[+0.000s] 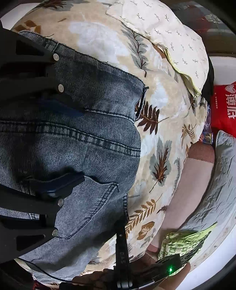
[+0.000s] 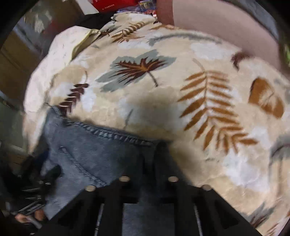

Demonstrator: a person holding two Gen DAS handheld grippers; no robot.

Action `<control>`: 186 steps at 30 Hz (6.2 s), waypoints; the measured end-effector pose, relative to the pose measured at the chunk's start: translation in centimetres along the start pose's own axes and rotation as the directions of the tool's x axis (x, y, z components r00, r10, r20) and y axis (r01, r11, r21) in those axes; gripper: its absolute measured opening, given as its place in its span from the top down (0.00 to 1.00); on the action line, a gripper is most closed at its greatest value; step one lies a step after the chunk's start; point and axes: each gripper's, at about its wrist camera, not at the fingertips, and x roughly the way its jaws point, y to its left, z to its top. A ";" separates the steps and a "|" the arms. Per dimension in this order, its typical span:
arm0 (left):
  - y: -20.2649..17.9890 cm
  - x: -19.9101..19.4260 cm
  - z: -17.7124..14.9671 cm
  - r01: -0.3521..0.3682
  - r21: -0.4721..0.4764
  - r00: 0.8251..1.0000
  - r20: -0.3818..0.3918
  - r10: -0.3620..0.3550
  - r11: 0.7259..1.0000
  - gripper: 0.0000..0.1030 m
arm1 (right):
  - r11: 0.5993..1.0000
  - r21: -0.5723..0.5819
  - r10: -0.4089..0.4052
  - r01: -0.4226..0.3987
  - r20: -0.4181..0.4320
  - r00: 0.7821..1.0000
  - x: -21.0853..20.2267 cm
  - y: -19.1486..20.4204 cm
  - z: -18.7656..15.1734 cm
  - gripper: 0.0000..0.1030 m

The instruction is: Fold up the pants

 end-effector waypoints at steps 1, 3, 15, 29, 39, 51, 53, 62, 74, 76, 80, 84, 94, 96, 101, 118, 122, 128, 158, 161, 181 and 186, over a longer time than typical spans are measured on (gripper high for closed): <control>-0.1 0.1 0.0 -0.003 0.004 1.000 0.001 0.003 1.000 0.35 | 1.000 0.001 -0.029 0.029 0.010 1.000 -0.1 0.0 0.2 0.96; -0.4 0.2 0.0 -0.018 0.020 1.000 0.005 0.017 1.000 0.35 | 0.994 -0.008 -0.113 0.113 0.022 0.993 0.3 -0.1 1.0 0.97; -0.6 0.2 -0.2 -0.033 0.028 0.999 0.019 0.032 0.999 0.33 | 0.994 0.101 0.031 -0.042 0.112 0.993 -2.9 -2.0 0.3 0.28; -0.9 0.4 -0.3 -0.038 0.057 0.999 0.025 0.037 0.998 0.29 | 0.986 -0.071 -0.151 0.153 0.030 0.988 2.1 0.8 1.9 0.97; -0.8 0.4 -0.3 -0.026 0.045 0.999 0.024 0.025 0.999 0.27 | 0.982 0.149 -0.135 0.114 0.144 0.980 -2.0 -2.2 -0.8 0.89; -1.3 0.1 -0.5 -0.059 0.055 0.998 0.037 0.057 0.997 0.27 | 0.781 0.590 0.064 -0.206 0.252 0.966 -8.3 -10.7 -21.7 0.87; -1.6 -0.4 -0.5 -0.075 0.058 0.997 0.034 0.073 0.996 0.27 | 0.707 0.651 0.068 -0.275 0.324 0.943 -9.7 -14.2 -24.1 0.87; -6.7 -4.6 -1.8 0.029 0.101 0.999 0.032 -0.032 0.994 0.27 | 0.391 0.778 0.071 -0.492 0.507 0.859 -8.8 -27.9 -31.1 0.80; -20.0 -2.7 -4.0 0.235 0.323 0.972 -0.101 -0.214 0.917 0.27 | 0.328 0.795 0.014 -0.510 0.536 0.844 -13.8 -19.5 -42.1 0.34; -21.5 -2.4 -4.1 0.253 0.347 0.967 -0.121 -0.225 0.903 0.27 | 0.260 0.815 -0.007 -0.517 0.537 0.843 -13.3 -19.6 -43.9 0.34; -22.2 -2.6 -4.5 0.276 0.353 0.961 -0.128 -0.246 0.894 0.27 | 0.175 0.850 -0.060 -0.497 0.514 0.856 -12.0 -21.5 -45.3 0.34; -21.2 -2.4 -4.2 0.261 0.333 0.965 -0.126 -0.231 0.906 0.27 | 0.161 0.883 -0.085 -0.441 0.458 0.885 -10.8 -22.7 -44.9 0.33; -24.2 -1.3 -4.1 0.256 0.368 0.966 -0.132 -0.222 0.894 0.27 | 0.229 0.928 -0.192 -0.294 0.339 0.921 -11.7 -22.8 -44.3 0.69; -26.1 -0.9 -4.6 0.246 0.417 0.969 -0.134 -0.208 0.875 0.27 | 0.252 0.926 -0.200 -0.281 0.334 0.921 -12.1 -22.7 -44.0 0.72; -29.6 2.8 -7.1 0.142 0.581 0.982 -0.184 -0.040 0.802 0.26 | 0.342 0.916 -0.283 -0.208 0.311 0.907 -14.3 -21.7 -42.1 0.73; -30.1 4.0 -6.5 0.141 0.586 0.980 -0.199 -0.027 0.798 0.11 | 0.349 0.896 -0.234 -0.275 0.367 0.900 -14.0 -22.5 -41.9 0.74; -29.7 4.0 -6.1 0.170 0.563 0.974 -0.219 -0.053 0.809 0.12 | 0.522 0.840 -0.329 -0.148 0.359 0.873 -18.0 -18.8 -36.4 0.74; -21.5 -0.6 -1.9 0.244 0.308 0.967 -0.147 -0.207 0.920 0.13 | 0.820 0.572 -0.328 0.026 0.431 0.841 -20.0 -6.7 -25.6 0.74; -19.8 -3.7 -5.4 0.161 0.422 0.986 -0.102 -0.130 0.892 0.14 | 0.666 0.576 0.207 -0.474 0.468 0.859 -11.5 -12.2 -26.0 0.39; -20.0 -1.5 -6.3 0.155 0.424 0.982 -0.164 -0.092 0.892 0.14 | 0.677 0.626 0.182 -0.386 0.365 0.913 -9.4 -15.1 -23.3 0.39; -18.0 -2.7 -6.6 0.169 0.387 0.985 -0.103 -0.140 0.907 0.09 | 0.811 0.574 -0.075 -0.117 0.300 0.951 -10.1 -15.7 -19.3 0.72; -17.1 -2.3 -6.1 0.121 0.385 0.991 -0.102 -0.089 0.915 0.09 | 0.764 0.539 0.143 -0.356 0.397 0.907 -13.4 -12.1 -22.2 0.70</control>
